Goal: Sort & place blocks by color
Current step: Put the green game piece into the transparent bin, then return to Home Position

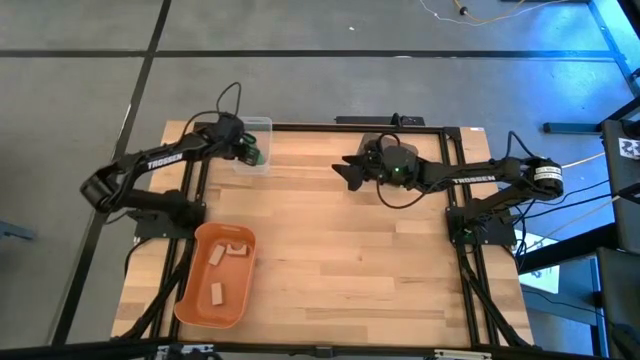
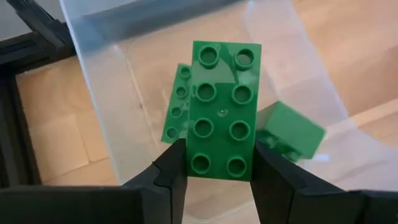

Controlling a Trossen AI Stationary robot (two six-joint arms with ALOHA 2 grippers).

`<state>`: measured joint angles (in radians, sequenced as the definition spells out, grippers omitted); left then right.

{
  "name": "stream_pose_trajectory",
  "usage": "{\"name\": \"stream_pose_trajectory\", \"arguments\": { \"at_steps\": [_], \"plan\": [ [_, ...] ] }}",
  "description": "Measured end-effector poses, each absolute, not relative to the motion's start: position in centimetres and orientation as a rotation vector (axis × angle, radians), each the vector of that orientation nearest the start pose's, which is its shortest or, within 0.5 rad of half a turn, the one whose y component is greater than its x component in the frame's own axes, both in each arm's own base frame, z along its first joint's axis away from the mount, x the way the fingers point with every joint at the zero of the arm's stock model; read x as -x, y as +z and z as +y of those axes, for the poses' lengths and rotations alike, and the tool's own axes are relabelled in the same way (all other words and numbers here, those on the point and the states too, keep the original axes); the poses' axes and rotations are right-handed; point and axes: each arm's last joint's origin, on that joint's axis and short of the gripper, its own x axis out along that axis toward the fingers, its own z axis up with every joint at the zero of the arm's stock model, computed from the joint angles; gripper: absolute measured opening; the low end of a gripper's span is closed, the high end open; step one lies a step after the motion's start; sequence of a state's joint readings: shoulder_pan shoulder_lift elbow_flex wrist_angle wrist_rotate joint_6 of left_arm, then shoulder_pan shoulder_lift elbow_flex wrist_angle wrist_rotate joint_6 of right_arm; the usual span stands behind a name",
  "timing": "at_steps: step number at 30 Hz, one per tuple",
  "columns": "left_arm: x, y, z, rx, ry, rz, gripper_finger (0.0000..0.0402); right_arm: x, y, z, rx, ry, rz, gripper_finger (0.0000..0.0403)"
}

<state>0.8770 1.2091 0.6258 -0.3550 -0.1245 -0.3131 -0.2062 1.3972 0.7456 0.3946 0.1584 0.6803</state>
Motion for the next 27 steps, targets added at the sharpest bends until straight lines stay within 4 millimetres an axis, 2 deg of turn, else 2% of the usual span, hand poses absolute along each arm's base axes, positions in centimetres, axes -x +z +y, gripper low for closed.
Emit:
{"name": "stream_pose_trajectory", "arguments": {
  "at_steps": [3, 10, 15, 17, 21, 23, 27],
  "plan": [
    [-13.9, 18.6, 17.4, 0.601, 1.083, 0.782, 0.0143, -29.2, 23.9, -6.6, -0.684, -0.434, 0.114, 0.0330],
    [-13.8, 18.6, 17.5, 0.609, 1.095, 0.778, 0.0247, -29.1, 23.9, -6.6, -0.698, -0.435, 0.111, 0.0330],
    [-13.5, 19.2, 17.7, 0.671, 1.025, 0.753, 0.0283, -29.2, 24.1, -6.6, -0.697, -0.429, 0.097, 0.0330],
    [-13.6, 20.2, 17.6, 0.676, 0.982, 0.722, 0.0287, -29.2, 24.2, -6.6, -0.696, -0.426, 0.089, 0.0330],
    [-13.6, 23.4, 17.1, 0.628, 0.910, 0.599, 0.0289, -29.1, 24.5, -6.5, -0.685, -0.418, 0.072, 0.0330],
    [-13.6, 25.1, 16.3, 0.593, 0.864, 0.518, 0.0289, -28.9, 24.9, -6.5, -0.664, -0.410, 0.059, 0.0330],
    [-13.7, 28.6, 13.8, 0.499, 0.664, 0.291, 0.0289, -28.5, 26.1, -6.4, -0.621, -0.371, 0.021, 0.0330]
  ]
}}
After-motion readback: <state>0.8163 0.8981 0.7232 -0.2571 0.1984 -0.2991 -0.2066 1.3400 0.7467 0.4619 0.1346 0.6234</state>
